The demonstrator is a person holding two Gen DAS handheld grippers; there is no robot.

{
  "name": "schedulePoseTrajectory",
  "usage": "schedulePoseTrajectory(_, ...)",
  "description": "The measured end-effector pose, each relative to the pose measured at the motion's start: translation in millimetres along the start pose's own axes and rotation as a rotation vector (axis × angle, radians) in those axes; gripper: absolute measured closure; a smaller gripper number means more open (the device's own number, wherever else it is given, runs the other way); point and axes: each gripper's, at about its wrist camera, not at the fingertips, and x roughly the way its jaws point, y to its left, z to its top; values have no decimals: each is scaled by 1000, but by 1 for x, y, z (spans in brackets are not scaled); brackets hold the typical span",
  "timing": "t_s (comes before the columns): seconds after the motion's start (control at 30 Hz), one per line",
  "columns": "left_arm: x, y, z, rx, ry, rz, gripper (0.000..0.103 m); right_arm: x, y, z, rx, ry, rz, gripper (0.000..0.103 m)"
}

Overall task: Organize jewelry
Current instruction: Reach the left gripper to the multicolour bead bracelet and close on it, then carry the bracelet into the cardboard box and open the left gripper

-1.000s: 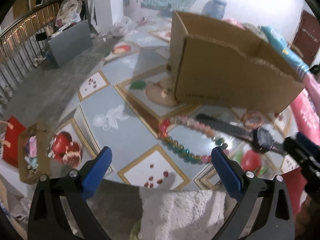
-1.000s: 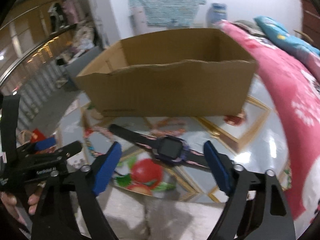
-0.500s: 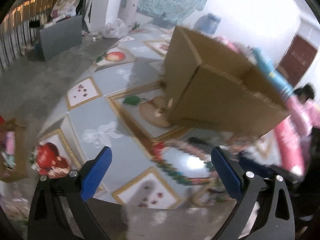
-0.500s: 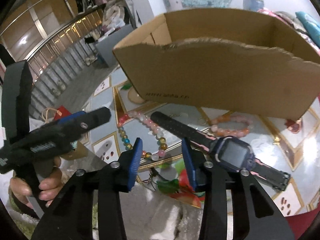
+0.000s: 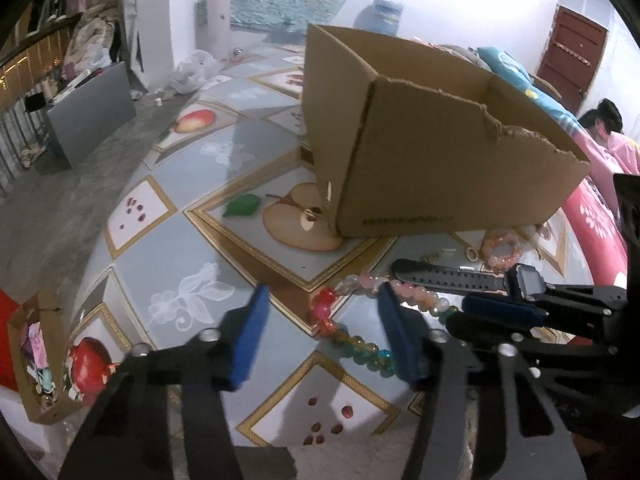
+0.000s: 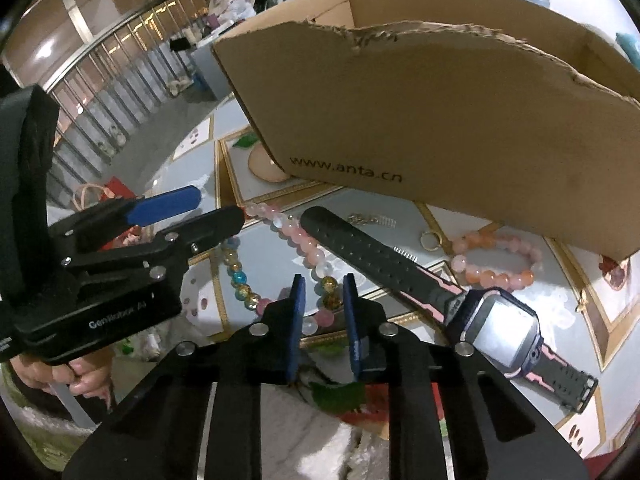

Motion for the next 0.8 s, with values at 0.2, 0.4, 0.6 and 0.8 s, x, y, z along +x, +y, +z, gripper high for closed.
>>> schedulePoseTrajectory(0.2, 13, -7, 3, 47, 47, 10, 83, 9, 3, 4, -42, 6, -31, 95)
schedulePoseTrajectory(0.4, 15, -8, 3, 42, 60, 5, 94, 7, -4, 5, -25, 4, 12, 96)
schedulePoseTrajectory(0.6, -10, -10, 8, -2, 28, -58, 94, -15, -15, 7, 19, -34, 69, 96)
schedulePoseTrajectory(0.8, -52, -21, 23, -16, -30, -132, 94, -55, -20, 11, 30, -92, 125, 96)
